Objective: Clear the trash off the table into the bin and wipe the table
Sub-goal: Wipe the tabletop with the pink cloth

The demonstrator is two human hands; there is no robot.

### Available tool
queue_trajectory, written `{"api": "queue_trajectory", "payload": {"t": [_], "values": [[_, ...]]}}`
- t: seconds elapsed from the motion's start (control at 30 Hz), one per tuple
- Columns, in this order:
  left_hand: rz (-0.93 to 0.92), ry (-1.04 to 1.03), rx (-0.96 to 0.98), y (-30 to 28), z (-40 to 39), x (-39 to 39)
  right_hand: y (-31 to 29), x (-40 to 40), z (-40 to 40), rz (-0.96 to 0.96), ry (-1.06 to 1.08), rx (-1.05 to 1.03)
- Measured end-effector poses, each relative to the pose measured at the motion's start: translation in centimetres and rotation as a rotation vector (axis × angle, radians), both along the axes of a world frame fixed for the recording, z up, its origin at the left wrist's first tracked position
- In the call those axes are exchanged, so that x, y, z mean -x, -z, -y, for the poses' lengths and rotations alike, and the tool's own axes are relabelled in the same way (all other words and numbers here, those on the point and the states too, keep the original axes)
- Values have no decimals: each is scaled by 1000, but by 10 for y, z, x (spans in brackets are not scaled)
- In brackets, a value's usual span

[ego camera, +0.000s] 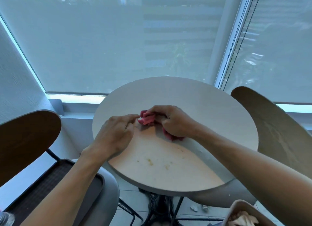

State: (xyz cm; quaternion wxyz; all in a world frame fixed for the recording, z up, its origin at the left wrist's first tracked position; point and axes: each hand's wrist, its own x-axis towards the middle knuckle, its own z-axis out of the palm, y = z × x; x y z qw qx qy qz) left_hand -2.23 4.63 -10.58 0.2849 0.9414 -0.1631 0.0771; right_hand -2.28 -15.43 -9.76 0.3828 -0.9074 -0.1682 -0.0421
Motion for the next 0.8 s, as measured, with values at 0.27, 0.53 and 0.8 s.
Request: {"api": "queue_trajectory", "payload": {"t": [0.27, 0.53, 0.8], "values": [[-114, 177, 40, -10, 19, 7, -36, 28, 71, 44, 222, -492], [-134, 299, 99, -4, 33, 7, -23, 66, 167, -116, 585, -158], [-52, 305, 7, -5, 31, 9, 1, 101, 130, -23, 595, 69]]}}
